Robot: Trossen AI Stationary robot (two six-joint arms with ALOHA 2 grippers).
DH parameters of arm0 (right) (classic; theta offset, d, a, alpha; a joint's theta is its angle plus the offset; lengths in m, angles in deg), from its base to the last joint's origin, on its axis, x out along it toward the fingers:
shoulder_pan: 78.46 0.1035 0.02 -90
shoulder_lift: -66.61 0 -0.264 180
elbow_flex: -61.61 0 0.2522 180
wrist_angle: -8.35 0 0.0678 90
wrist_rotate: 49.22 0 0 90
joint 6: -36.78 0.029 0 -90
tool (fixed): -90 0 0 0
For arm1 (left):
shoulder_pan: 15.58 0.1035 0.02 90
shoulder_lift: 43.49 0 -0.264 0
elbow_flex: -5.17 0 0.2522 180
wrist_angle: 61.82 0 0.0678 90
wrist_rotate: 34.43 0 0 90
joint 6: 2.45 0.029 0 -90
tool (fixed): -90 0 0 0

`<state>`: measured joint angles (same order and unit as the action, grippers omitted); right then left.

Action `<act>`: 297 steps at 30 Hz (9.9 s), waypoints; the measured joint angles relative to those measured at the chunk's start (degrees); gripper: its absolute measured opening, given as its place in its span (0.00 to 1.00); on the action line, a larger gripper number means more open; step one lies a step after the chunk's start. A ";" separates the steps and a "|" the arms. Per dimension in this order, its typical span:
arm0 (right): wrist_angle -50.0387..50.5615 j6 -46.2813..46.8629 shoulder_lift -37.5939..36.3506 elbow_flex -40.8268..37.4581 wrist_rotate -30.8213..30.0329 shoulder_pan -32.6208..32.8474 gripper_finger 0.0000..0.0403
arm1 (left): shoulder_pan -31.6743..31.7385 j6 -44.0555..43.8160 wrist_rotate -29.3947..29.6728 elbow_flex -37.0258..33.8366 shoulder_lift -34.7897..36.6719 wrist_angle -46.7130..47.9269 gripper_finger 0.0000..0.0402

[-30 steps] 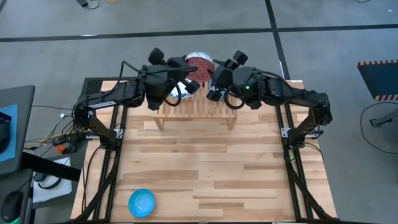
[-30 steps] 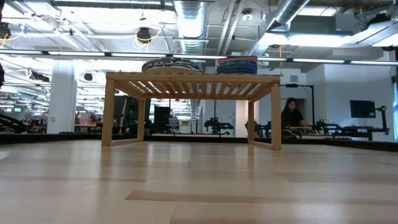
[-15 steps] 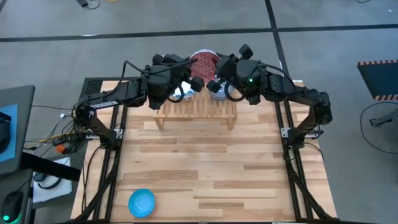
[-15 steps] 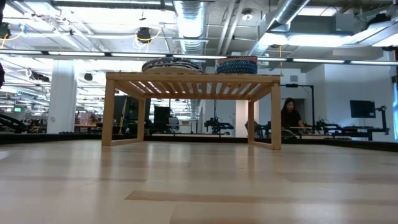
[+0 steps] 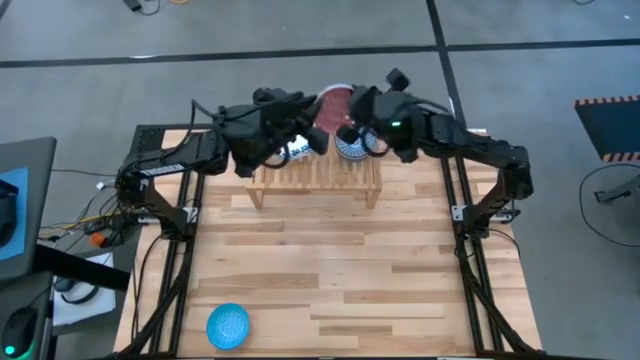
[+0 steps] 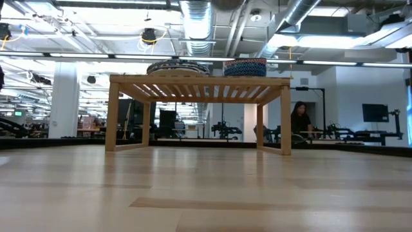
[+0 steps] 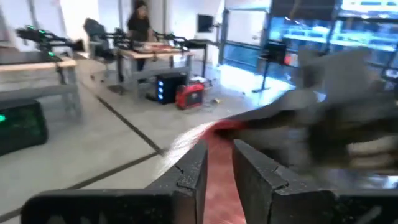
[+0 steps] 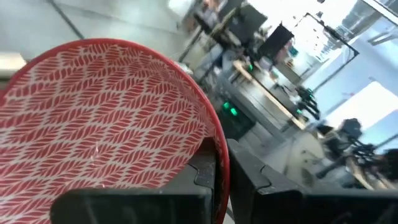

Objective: Place and stack bowls onto a shelf
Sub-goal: Stack the red bowl on top of the dark blue bowl on the shelf, then stack the blue bowl on top of the red bowl on the shelf

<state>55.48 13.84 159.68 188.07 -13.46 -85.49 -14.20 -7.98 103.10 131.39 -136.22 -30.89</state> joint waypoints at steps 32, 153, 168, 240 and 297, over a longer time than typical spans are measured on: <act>21.68 16.07 0.95 -12.13 45.05 -26.20 0.10 | 3.88 -3.29 -0.62 -0.20 5.40 23.52 0.28; 26.05 53.39 -12.93 -11.15 31.14 8.22 0.45 | -20.04 -39.69 -24.32 -53.44 32.86 36.30 0.00; 25.75 64.03 -12.91 -11.12 25.55 12.49 0.44 | 9.97 -8.64 -24.14 -10.00 9.37 34.21 0.00; 20.42 43.59 -11.23 -11.10 39.24 -10.46 0.39 | 21.34 -1.13 -44.87 22.18 -23.62 37.83 0.04; 26.89 38.36 -7.69 -11.10 45.38 -22.85 0.33 | 23.02 -3.13 -37.24 22.16 -23.60 36.67 0.33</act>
<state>82.37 52.20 151.99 176.97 31.92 -108.34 8.82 -11.12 65.86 153.56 -159.82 5.78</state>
